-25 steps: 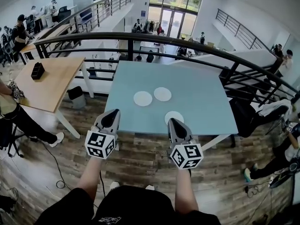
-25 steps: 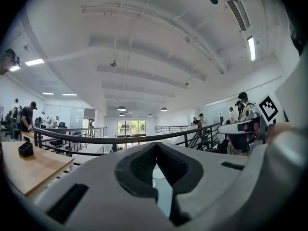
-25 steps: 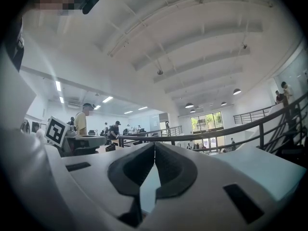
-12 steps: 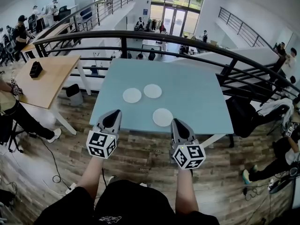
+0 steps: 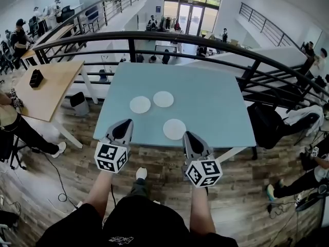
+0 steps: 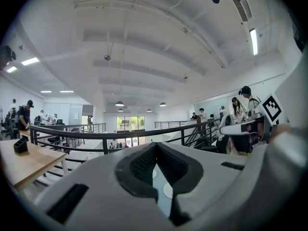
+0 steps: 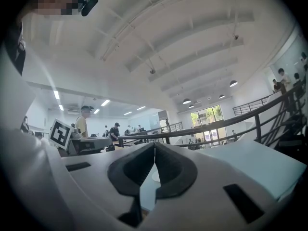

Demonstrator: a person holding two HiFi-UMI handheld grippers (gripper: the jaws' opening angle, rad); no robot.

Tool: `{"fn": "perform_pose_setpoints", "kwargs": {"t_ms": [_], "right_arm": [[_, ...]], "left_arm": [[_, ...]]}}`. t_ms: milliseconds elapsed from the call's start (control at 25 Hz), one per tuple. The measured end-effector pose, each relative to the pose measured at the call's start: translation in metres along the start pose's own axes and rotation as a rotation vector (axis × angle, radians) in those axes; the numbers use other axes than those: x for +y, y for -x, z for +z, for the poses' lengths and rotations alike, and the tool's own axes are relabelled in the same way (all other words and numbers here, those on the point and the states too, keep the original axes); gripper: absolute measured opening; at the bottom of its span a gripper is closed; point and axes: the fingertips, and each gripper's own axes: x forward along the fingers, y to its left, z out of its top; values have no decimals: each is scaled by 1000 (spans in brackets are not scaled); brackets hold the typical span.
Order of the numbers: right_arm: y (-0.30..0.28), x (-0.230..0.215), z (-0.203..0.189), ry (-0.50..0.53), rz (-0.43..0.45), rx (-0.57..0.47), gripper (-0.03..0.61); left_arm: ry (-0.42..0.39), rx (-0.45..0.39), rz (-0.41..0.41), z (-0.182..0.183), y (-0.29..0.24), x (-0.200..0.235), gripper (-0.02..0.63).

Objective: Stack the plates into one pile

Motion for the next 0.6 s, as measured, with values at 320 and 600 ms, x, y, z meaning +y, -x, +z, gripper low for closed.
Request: {"fn": "perform_pose_setpoints", "kwargs": {"t_ms": [320, 600], "right_arm": [[-51, -19, -4, 1, 21, 21, 9], [-114, -47, -8, -9, 8, 49, 9]], "left_arm": [[1, 9, -33, -5, -59, 16, 9], [13, 42, -54, -16, -118, 52, 9]]}}
